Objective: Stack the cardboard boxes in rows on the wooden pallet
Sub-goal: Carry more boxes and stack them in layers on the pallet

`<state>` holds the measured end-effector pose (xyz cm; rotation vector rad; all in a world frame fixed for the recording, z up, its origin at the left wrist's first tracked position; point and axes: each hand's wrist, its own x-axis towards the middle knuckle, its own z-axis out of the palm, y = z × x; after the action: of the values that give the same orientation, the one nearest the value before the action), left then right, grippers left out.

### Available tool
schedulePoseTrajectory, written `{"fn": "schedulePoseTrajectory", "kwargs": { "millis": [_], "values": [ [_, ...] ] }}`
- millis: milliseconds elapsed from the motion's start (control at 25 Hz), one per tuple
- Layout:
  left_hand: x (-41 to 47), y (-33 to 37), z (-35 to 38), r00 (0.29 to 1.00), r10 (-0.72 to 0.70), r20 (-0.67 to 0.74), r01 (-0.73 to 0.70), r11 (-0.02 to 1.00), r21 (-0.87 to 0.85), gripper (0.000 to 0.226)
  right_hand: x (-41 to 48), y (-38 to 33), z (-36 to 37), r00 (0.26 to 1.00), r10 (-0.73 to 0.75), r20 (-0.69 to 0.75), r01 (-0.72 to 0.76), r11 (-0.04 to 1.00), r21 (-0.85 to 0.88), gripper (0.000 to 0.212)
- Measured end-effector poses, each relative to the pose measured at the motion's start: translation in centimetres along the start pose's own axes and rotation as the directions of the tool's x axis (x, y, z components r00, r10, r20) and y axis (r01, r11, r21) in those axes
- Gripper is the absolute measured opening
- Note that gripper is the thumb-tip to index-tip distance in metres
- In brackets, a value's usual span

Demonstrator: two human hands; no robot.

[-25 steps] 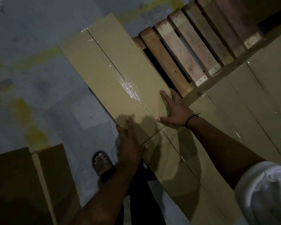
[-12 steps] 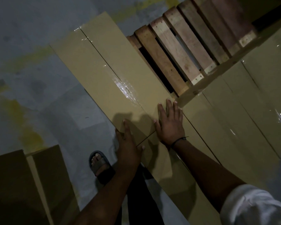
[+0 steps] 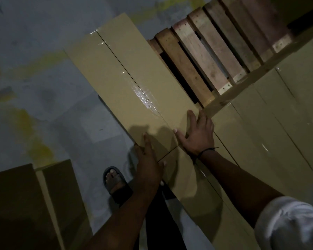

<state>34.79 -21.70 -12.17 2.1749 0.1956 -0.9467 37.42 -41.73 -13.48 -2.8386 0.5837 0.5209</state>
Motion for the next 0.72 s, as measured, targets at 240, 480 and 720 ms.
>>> {"fn": "schedulePoseTrajectory", "kwargs": {
  "millis": [240,480,720],
  "values": [
    [-0.2,-0.2,-1.2,1.000,0.030,0.003,-0.030,0.997,0.076,0.114,-0.7,-1.5,-0.7,0.999,0.001,-0.037,-0.001,1.000,-0.018,0.076],
    [-0.8,-2.8,-5.1,0.987,0.135,-0.088,-0.127,0.988,0.092,0.095,-2.8,-8.5,-0.5,0.978,-0.167,-0.126,0.165,0.986,-0.025,0.063],
    [-2.3,-4.6,-11.4,0.971,0.088,-0.223,-0.049,0.984,0.174,0.086,-4.3,-15.6,-1.8,0.948,-0.284,-0.143,0.287,0.958,-0.001,0.061]
  ]
}}
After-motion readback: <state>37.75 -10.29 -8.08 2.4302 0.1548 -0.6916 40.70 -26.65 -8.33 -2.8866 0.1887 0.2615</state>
